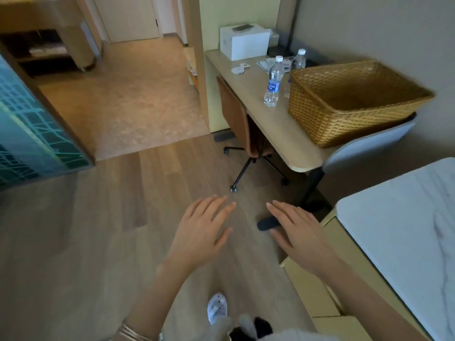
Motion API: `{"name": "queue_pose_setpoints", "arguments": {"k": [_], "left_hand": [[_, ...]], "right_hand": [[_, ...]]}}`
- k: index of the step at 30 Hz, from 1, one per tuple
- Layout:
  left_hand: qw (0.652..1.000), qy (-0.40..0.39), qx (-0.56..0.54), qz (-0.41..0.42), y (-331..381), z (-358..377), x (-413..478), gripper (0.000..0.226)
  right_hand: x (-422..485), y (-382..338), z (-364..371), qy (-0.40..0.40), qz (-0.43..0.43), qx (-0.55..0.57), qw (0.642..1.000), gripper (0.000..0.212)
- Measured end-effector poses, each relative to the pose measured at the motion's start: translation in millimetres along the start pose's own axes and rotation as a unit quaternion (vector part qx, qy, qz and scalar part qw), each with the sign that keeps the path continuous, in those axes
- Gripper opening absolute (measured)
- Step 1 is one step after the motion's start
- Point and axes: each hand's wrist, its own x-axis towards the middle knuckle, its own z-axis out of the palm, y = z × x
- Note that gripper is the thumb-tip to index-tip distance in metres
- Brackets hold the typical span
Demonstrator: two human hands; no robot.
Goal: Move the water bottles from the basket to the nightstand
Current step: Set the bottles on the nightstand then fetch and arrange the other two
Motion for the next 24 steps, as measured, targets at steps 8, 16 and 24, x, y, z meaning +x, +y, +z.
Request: {"name": "queue_pose_setpoints", "arguments": {"k": [8, 16, 24], "left_hand": [[0.999, -0.012, -0.009, 0.039, -78.8, 9.8, 112.3, 0.048], [0.997, -0.037, -0.035, 0.056, -142.0, 69.6, 202.7, 0.046], [0.995, -0.026, -0.021, 0.089, -209.9, 79.0, 374.7, 0.046]], "right_hand": [[120.6, 12.6, 16.5, 0.002, 0.053, 0.001, 0.999, 0.058], [208.9, 65.9, 64.9, -0.081, 0.073, 0.026, 0.994, 0.059], [365.8, 149.4, 57.9, 0.014, 0.096, 0.037, 0.995, 0.058]]}}
